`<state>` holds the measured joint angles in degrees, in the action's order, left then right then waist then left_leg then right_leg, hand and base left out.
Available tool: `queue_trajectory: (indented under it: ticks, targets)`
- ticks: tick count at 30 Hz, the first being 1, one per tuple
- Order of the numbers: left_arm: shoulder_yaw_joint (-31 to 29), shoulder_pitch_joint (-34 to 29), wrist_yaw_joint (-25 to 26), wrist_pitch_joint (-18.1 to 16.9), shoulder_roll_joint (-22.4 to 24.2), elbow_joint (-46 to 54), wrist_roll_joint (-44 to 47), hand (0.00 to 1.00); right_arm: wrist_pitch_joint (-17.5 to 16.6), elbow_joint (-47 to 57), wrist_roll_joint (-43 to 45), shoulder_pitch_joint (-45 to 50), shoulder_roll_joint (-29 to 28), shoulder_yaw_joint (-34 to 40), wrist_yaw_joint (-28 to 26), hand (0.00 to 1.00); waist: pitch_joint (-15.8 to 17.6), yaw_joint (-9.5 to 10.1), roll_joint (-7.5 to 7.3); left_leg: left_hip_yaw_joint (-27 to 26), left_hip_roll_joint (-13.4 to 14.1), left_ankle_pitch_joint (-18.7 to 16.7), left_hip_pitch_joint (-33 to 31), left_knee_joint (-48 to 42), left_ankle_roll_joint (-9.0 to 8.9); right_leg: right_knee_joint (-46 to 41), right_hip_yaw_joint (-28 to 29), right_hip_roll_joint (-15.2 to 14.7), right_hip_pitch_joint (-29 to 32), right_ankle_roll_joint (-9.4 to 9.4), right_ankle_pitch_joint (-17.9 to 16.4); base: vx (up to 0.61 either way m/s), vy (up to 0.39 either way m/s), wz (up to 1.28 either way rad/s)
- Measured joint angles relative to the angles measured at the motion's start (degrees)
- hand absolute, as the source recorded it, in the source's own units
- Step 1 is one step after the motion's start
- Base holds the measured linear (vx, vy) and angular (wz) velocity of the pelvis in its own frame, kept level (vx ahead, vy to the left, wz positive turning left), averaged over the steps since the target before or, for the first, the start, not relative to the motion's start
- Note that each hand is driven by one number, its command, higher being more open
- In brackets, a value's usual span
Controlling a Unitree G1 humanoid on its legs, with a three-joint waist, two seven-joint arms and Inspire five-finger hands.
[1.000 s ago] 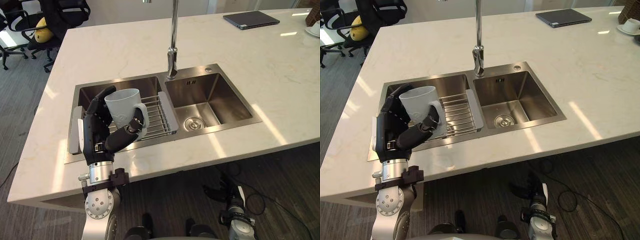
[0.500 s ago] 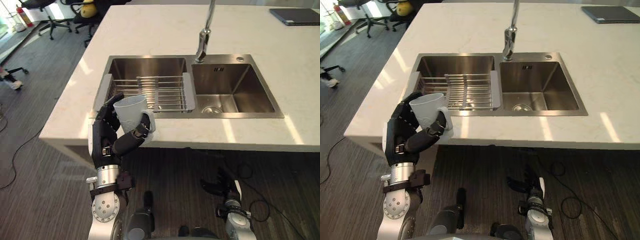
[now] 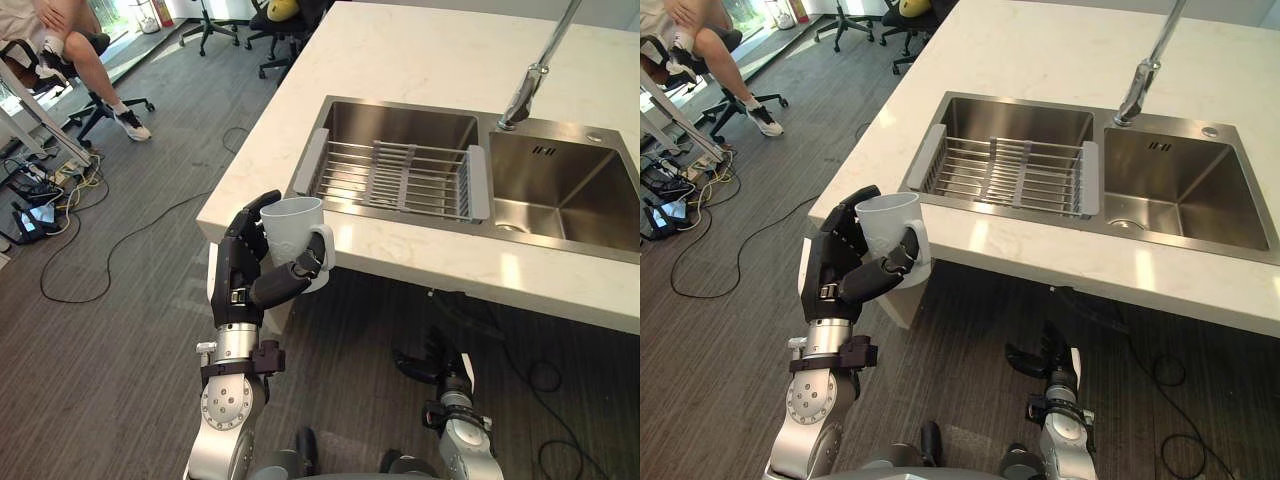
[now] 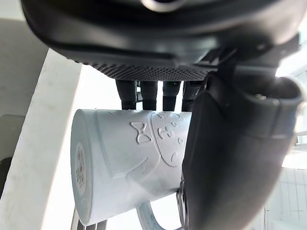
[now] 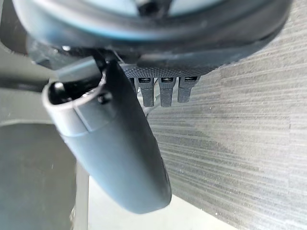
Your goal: Walk over to the sink, pick up the cup, carry it to the dishwasher, place the cup inside the dishwasher, then close the dishwasher door
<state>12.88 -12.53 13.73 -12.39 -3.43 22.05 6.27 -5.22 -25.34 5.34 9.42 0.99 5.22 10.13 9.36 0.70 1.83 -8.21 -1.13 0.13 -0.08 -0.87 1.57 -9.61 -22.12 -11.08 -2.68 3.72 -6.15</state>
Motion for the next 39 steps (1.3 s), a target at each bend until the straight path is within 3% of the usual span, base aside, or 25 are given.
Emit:
queue_trajectory:
  ticks: [3,6,7,8,9,11,13,14,15,16,18,19,23,24,25,27,29,31,34,35,37,39]
  targets:
    - [0.02,-0.2,-0.04,0.04,0.07,0.0,-0.05,0.3,0.01,-0.02,-0.39,0.06,0.04,-0.06,0.0,0.9,-0.01,-0.38,-0.07,1.57,-1.21,-0.08,0.77,0.61,0.29,-3.3,-0.16,-1.55,0.06,0.9,-0.66,0.02,0.089,0.32]
    - [-0.07,-0.21,0.03,0.04,-0.03,0.14,-0.16,0.3,0.04,-0.12,-1.26,0.09,0.3,-0.46,0.07,0.9,-0.09,-0.64,-0.17,5.17,-1.96,-0.13,1.77,1.28,1.19,-11.71,2.37,-2.98,2.03,0.23,-1.23,0.05,0.064,0.61]
    - [-0.25,-0.13,0.13,0.04,-0.3,0.18,-0.18,0.3,0.04,-0.13,-1.68,0.04,0.36,-0.66,0.03,0.9,-0.15,-0.85,-0.33,7.15,-2.22,0.33,2.04,1.29,2.29,-16.87,5.39,-3.28,4.1,-0.27,-1.06,0.12,-0.002,0.88]
    - [-0.28,-0.15,0.24,0.06,-0.5,0.17,-0.18,0.3,0.04,-0.34,-2.35,0.2,0.29,-1.01,0.01,0.9,-0.16,-1.72,-0.37,9.91,-2.17,0.4,1.92,0.68,2.89,-19.99,9.17,-2.26,5.96,-2.18,-3.76,0.11,-0.012,1.04]
    - [-0.48,-0.14,0.33,0.07,-0.52,0.1,-0.18,0.3,0.04,-0.39,-2.57,0.4,0.28,-1.27,-0.1,0.9,-0.16,-1.94,-0.38,11.34,-2.12,0.29,1.83,0.3,2.9,-20.04,11.32,-1.1,6.37,-2.15,-4.99,0.1,-0.081,1.17]
    - [-1.29,-0.12,0.95,0.07,-0.47,-0.01,-0.11,0.3,0.06,-0.64,-2.72,0.65,0.2,-1.84,-0.32,0.9,-0.15,-2.13,-0.38,15.76,-2.23,-0.6,1.16,-1.74,2.69,-19.96,18.98,3.14,8.51,-1.66,-7.65,0.06,-0.104,1.1]
    - [-2.15,-0.5,1.46,0.06,-0.46,-0.08,0.12,0.3,0.04,-0.55,-2.71,1.4,0.21,-2.47,-0.34,0.9,-0.36,-2.0,-0.86,19.53,-3.26,-2.3,-0.18,-5.55,1.43,-17.58,23.29,5.52,9.67,-1.54,-8.13,0.07,-0.16,1.12]
    - [-2.56,-0.82,1.46,0.01,-0.49,0.12,0.6,0.3,0.04,-0.51,-2.72,1.81,0.28,-3.18,-0.33,0.9,-0.63,-1.55,-2.05,20.62,-4.89,-3.57,-1.19,-7.81,0.75,-15.0,23.41,4.76,9.62,-2.04,-6.86,0.09,-0.229,1.19]
    - [-3.18,-2.01,1.43,0.22,0.62,-0.03,0.73,0.3,0.35,-0.46,-2.72,2.18,0.39,-3.6,-0.64,0.9,-0.83,-1.27,-2.34,21.53,-5.94,-7.16,-3.0,-12.33,-0.14,-14.8,21.06,3.24,8.93,-1.09,-6.96,0.06,-0.168,0.86]
    - [-3.4,-2.53,1.41,0.25,1.09,0.01,0.78,0.3,0.4,-0.38,-2.72,2.41,0.49,-3.69,-0.7,0.9,-0.88,-1.3,-2.26,20.7,-5.3,-7.84,-3.68,-13.15,-0.05,-14.44,20.1,3.36,8.6,-1.2,-7.02,0.06,-0.162,0.91]
    - [-3.32,-5.29,0.59,0.28,3.75,0.41,1.24,0.3,0.56,-0.18,-2.66,2.86,0.95,-3.64,-0.84,0.9,-1.73,-0.52,0.01,14.52,0.36,-9.44,-6.05,-17.66,-2.43,-12.65,15.31,4.72,5.69,-1.94,-7.18,0.07,-0.187,0.75]
    - [-3.33,-5.39,0.52,0.28,3.94,0.42,1.41,0.3,0.56,-0.12,-2.65,2.93,1.01,-3.7,-0.84,0.9,-1.77,-0.32,0.07,14.21,0.59,-9.53,-6.1,-17.84,-2.58,-12.44,15.02,4.83,5.35,-1.96,-7.17,0.08,-0.155,0.61]
    - [-3.69,-5.69,-0.04,0.27,4.44,2.44,3.35,0.3,0.54,2.13,-2.53,3.47,0.65,-4.61,-0.94,0.9,-1.58,0.21,-0.2,4.05,2.51,-9.63,-8.82,-20.44,-1.63,-10.23,9.46,4.45,2.21,-2.1,-7.13,0.04,-0.016,0.77]
    - [-3.91,-5.69,-0.05,0.28,4.6,2.65,3.94,0.3,0.54,2.01,-2.51,3.56,0.39,-4.48,-0.91,0.9,-1.53,0.52,-0.58,-0.12,2.23,-8.66,-8.79,-19.32,-0.57,-8.25,6.75,3.62,0.21,-2.08,-7.15,0.02,0.036,0.74]
    - [-3.92,-5.69,-0.05,0.27,4.61,2.65,3.95,0.3,0.54,1.94,-2.51,3.5,0.31,-4.42,-0.91,0.9,-1.54,0.63,-0.59,-0.58,2.19,-8.48,-8.7,-18.97,-0.41,-8.02,6.43,3.46,-0.03,-2.07,-7.15,0.02,0.065,0.9]
    - [-3.96,-5.48,-0.13,0.27,4.24,2.63,3.97,0.3,0.53,0.91,-2.5,2.84,0.02,-3.58,-0.91,0.9,-1.53,0.87,-0.75,-5.57,0.24,-4.71,-8.75,-15.01,-0.95,-5.48,2.46,1.5,-1.71,-1.13,-6.49,-0.02,0.09,0.93]
    - [-3.91,-5.39,-0.51,0.07,4.18,2.63,3.96,0.3,0.55,-1.09,-2.49,2.06,0.06,-3.26,-1.04,0.9,-1.59,1.07,-0.43,-9.13,-0.21,-3.25,-8.56,-11.98,0.33,-4.7,-0.48,1.13,-2.11,-0.87,-6.28,-0.04,0.099,0.9]
    - [-4.1,-5.59,-0.53,0.08,3.49,2.21,4.1,0.3,0.67,-2.4,-2.5,1.04,-0.24,-3.33,-1.4,0.9,-1.52,2.35,-0.55,-8.71,-1.05,-1.99,-7.66,-9.01,2.21,-4.82,-0.96,1.18,-2.18,-0.93,-6.32,-0.07,0.06,0.47]
    - [-3.99,-6.38,-1.24,0.15,2.59,1.93,4.49,0.3,0.72,-3.3,-2.7,-0.14,-0.02,-3.24,-1.46,0.9,-1.26,2.15,-0.96,-8.67,-3.21,-1.65,-5.99,-4.59,3.47,-7.09,-1.55,-0.77,-1.82,-1.28,-8.39,-0.07,0.035,0.25]
    - [-4.0,-6.35,-1.91,0.14,2.23,1.95,4.47,0.3,0.79,-3.3,-2.77,-0.34,-0.03,-3.29,-1.47,0.9,-0.83,1.65,-1.69,-10.11,-4.05,-2.13,-4.99,-3.86,3.86,-9.02,-1.7,-2.44,-1.71,-0.37,-9.89,-0.03,0.046,0.25]
    - [-3.79,-6.39,-2.85,0.19,1.77,1.93,4.34,0.3,0.81,-3.34,-3.38,-0.57,0.26,-3.36,-1.56,0.9,-0.56,0.63,-2.16,-11.29,-5.0,-2.64,-3.76,-3.68,4.68,-13.7,-1.42,-4.24,-1.06,-0.58,-11.12,0.07,0.036,0.24]
    - [-3.77,-6.24,-2.94,0.61,1.29,1.84,4.28,0.3,1.01,-3.4,-3.74,-0.78,0.25,-3.33,-1.78,0.9,-0.58,-0.72,-2.09,-9.58,-5.49,-2.96,-3.17,-4.16,5.99,-23.93,4.13,-5.18,3.46,-2.73,-9.75,0.13,0.049,0.37]
